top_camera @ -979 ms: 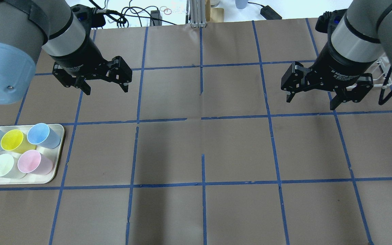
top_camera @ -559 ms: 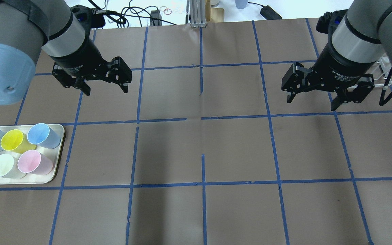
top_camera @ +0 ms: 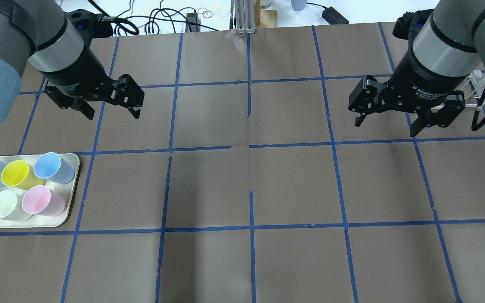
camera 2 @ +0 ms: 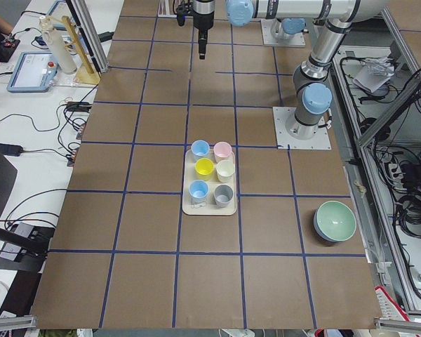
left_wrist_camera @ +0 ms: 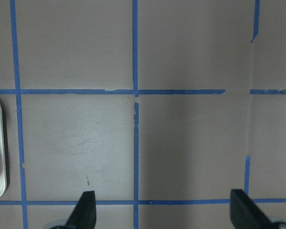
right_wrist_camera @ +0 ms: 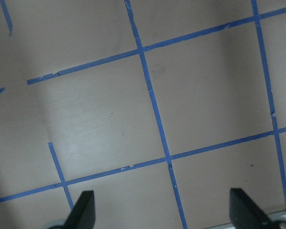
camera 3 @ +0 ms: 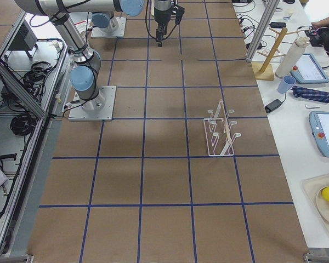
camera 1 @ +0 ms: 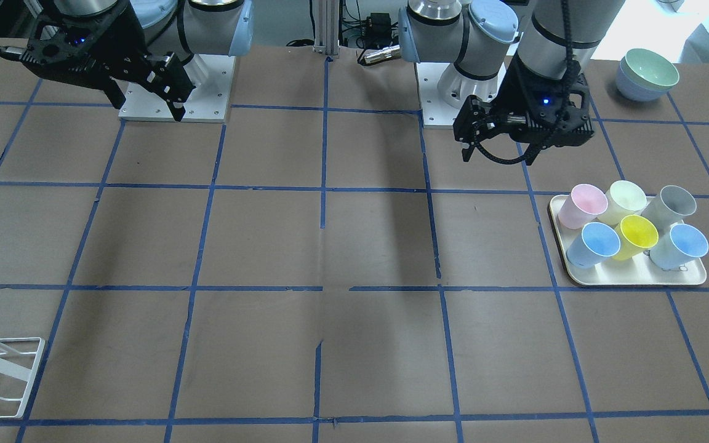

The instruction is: Transfer IKEA cup to right arm and place on rack

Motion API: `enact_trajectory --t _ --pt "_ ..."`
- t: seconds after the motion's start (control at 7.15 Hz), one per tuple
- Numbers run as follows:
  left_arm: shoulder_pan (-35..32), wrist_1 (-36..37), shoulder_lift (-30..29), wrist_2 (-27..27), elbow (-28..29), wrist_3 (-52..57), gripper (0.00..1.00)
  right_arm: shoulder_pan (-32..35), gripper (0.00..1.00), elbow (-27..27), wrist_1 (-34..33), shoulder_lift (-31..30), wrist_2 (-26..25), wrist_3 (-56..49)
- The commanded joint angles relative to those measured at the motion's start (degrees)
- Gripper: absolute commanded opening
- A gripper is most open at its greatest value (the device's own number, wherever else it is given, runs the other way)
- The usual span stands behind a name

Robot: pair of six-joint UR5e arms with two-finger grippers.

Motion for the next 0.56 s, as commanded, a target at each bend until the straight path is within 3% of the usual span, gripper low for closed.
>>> enact_trajectory --t 0.0,0.28,0.42 --pt "9.3 -1.1 2.3 1.6 -4.5 17.5 1.0 0.0 1.0 0.1 -0.2 -0.2 4.6 -0.4" --pt "16.8 -0.7 3.0 7.2 -9.3 29.2 1.0 -0.5 1.0 -0.5 -1.0 0.5 20.6 -1.7" --pt "21.7 0.3 2.9 7.3 -11.9 32.5 1.0 -0.9 1.0 -0.6 -1.1 0.5 32.0 -6.2"
